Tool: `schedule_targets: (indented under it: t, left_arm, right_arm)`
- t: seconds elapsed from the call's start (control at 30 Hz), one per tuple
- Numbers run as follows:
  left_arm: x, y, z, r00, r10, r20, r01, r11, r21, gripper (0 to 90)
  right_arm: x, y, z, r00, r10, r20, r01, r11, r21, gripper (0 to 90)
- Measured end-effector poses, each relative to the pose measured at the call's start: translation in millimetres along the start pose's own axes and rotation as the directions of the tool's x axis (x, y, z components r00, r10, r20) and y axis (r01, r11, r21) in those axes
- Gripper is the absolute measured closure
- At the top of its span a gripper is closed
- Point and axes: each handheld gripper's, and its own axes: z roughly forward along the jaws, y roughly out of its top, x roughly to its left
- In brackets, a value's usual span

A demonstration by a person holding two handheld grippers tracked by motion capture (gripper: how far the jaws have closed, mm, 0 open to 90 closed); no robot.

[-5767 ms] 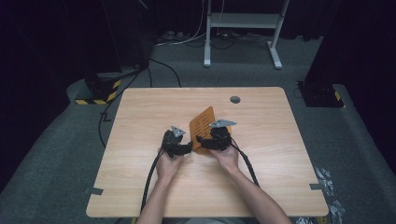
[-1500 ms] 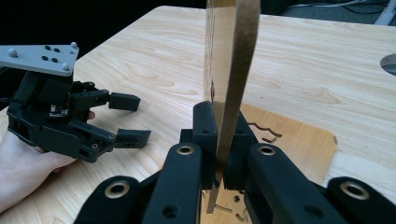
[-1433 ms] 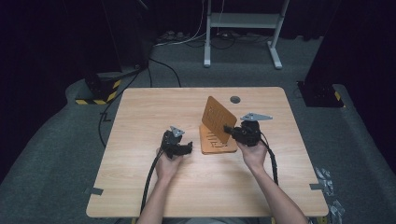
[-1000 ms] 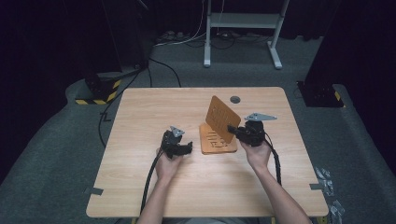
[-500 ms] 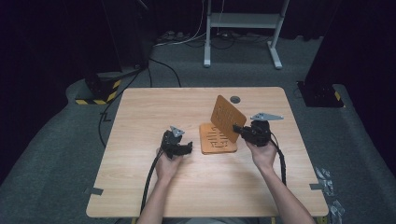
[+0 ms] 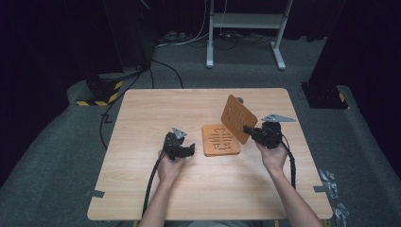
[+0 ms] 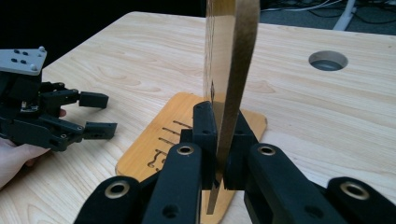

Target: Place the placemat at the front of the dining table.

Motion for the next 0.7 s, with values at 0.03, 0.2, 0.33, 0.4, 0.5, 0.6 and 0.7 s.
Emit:
schedule_targets:
  t: [0.03, 0.2, 0.33, 0.4, 0.5, 0.6, 0.7]
  left_arm:
    - [-0.2, 0.0, 0.0, 1.0, -0.003, -0.001, 0.003, 1.0, -0.001, 24.7]
    - [0.0, 0.0, 0.0, 1.0, 0.001, 0.0, -0.001, 1.0, -0.001, 24.6]
    - [0.2, 0.0, 0.1, 1.0, 0.002, 0.0, -0.002, 1.0, 0.0, 24.6]
    - [-0.2, 0.0, 0.2, 1.0, -0.003, 0.0, 0.003, 1.0, -0.004, 24.7]
    - [-0.3, -0.1, 0.2, 1.0, -0.005, 0.0, 0.005, 1.0, -0.003, 24.6]
    - [-0.5, -0.1, 0.2, 1.0, -0.007, -0.001, 0.007, 1.0, -0.003, 24.6]
    - [-0.2, 0.0, 0.2, 1.0, -0.003, 0.001, 0.003, 1.0, -0.003, 24.6]
  right_arm:
    - [-0.4, -0.1, -1.0, 1.0, 0.005, 0.003, -0.005, 1.0, 0.001, 86.5]
    - [-5.9, -0.5, -6.6, 0.9997, 0.014, 0.017, -0.014, 0.9999, -0.004, 86.5]
    - [-9.9, -0.8, -11.2, 0.9995, 0.018, 0.027, -0.018, 0.9998, -0.006, 86.5]
    - [-11.4, -1.1, -13.4, 0.9993, 0.02, 0.033, -0.019, 0.9998, -0.005, 86.5]
    - [-14.1, -1.8, -16.5, 0.9988, 0.023, 0.042, -0.023, 0.9997, -0.008, 86.4]
    - [-17.3, -3.0, -19.3, 0.9985, 0.026, 0.049, -0.025, 0.9996, -0.009, 86.5]
    - [-19.8, -4.6, -21.8, 0.9978, 0.023, 0.062, -0.022, 0.9997, -0.01, 86.5]
